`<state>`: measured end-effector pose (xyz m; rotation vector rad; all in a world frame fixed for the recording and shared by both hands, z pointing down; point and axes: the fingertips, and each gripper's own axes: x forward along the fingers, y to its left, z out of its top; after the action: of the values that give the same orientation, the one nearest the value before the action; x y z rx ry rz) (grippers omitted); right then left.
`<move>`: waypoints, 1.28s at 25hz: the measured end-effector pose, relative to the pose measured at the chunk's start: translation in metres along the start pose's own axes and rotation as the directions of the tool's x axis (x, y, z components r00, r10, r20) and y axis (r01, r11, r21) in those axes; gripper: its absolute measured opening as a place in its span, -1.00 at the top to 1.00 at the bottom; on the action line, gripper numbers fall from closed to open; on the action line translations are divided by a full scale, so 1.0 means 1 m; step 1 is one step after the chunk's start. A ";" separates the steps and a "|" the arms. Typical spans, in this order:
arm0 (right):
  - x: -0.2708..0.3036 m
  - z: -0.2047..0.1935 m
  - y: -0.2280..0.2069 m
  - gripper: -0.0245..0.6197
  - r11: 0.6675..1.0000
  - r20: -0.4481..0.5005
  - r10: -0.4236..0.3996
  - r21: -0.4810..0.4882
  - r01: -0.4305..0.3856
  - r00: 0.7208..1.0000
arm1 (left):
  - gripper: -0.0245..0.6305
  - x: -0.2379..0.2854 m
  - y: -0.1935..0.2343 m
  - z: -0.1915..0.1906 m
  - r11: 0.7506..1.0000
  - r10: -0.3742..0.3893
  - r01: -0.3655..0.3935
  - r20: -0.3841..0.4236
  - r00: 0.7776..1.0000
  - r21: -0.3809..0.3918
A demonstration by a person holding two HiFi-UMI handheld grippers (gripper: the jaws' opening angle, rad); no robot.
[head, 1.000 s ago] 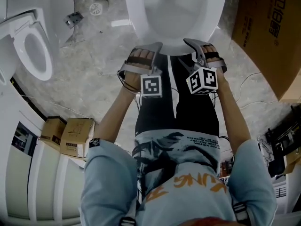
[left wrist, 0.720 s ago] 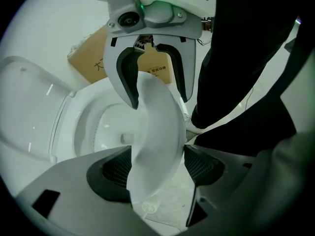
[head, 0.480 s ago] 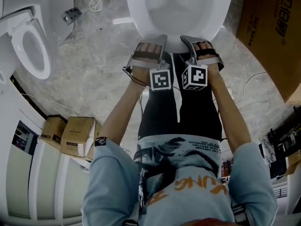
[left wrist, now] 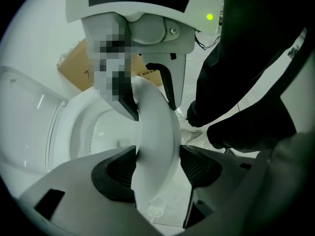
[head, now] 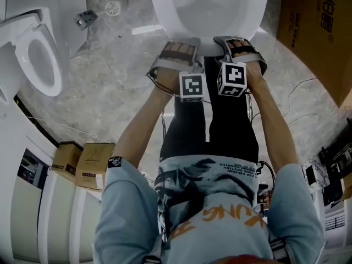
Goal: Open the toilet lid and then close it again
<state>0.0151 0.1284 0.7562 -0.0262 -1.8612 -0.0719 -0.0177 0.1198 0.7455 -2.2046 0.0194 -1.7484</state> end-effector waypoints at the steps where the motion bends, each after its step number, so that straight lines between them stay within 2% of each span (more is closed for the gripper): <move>1: 0.000 0.000 0.001 -0.02 1.000 -0.002 0.009 0.001 -0.009 1.000 | 0.01 -0.002 -0.001 -0.002 1.000 -0.013 0.013 -0.004 1.000 0.008; 3: -0.001 0.000 0.001 -0.02 1.000 -0.003 0.015 0.006 -0.015 1.000 | 0.06 -0.006 -0.002 -0.004 1.000 -0.030 0.030 0.005 1.000 0.004; 4: -0.002 0.000 0.000 -0.02 1.000 -0.003 0.011 0.012 -0.011 1.000 | 0.17 -0.009 0.000 -0.003 1.000 -0.026 0.026 0.018 0.999 -0.005; 7: -0.007 0.002 -0.003 -0.03 0.999 -0.001 -0.013 0.046 0.013 1.000 | 0.18 -0.013 0.000 -0.003 1.000 -0.021 0.021 0.035 0.999 0.001; 13: -0.026 0.008 -0.006 0.03 0.986 0.006 -0.065 0.154 0.064 0.998 | 0.22 -0.029 0.003 0.005 0.997 0.008 -0.002 0.080 0.997 -0.076; 15: -0.031 0.008 -0.001 0.05 0.987 -0.008 -0.063 0.149 0.064 0.998 | 0.22 -0.034 0.002 0.007 0.994 0.016 -0.007 0.081 0.997 -0.107; 18: -0.039 0.011 -0.006 0.08 0.989 -0.017 -0.086 0.123 0.087 0.996 | 0.23 -0.038 0.007 0.005 0.994 0.023 -0.017 0.058 0.998 -0.105; 21: -0.052 0.018 -0.006 0.11 0.987 -0.016 -0.111 0.118 0.112 0.994 | 0.28 -0.054 0.009 0.007 0.994 0.062 -0.055 0.075 0.995 -0.090; 25: -0.077 0.027 -0.007 0.15 0.983 -0.001 -0.150 0.109 0.149 0.989 | 0.39 -0.085 0.031 0.014 0.976 0.211 -0.205 0.092 0.973 -0.071; 27: -0.090 0.030 -0.006 0.18 0.977 0.004 -0.186 0.107 0.185 0.982 | 0.41 -0.096 0.029 0.017 0.977 0.211 -0.208 0.089 0.973 -0.040; 29: -0.102 0.033 -0.007 0.21 0.968 0.012 -0.227 0.113 0.224 0.974 | 0.42 -0.106 0.026 0.014 0.979 0.199 -0.201 0.057 0.978 0.028; 32: -0.119 0.037 -0.011 0.25 0.954 0.026 -0.271 0.139 0.265 0.962 | 0.43 -0.120 0.028 0.014 0.971 0.222 -0.225 0.042 0.974 0.080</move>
<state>0.0132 0.1224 0.6312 0.3223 -1.9007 -0.1348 -0.0290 0.1218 0.6223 -2.0810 0.1758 -1.5618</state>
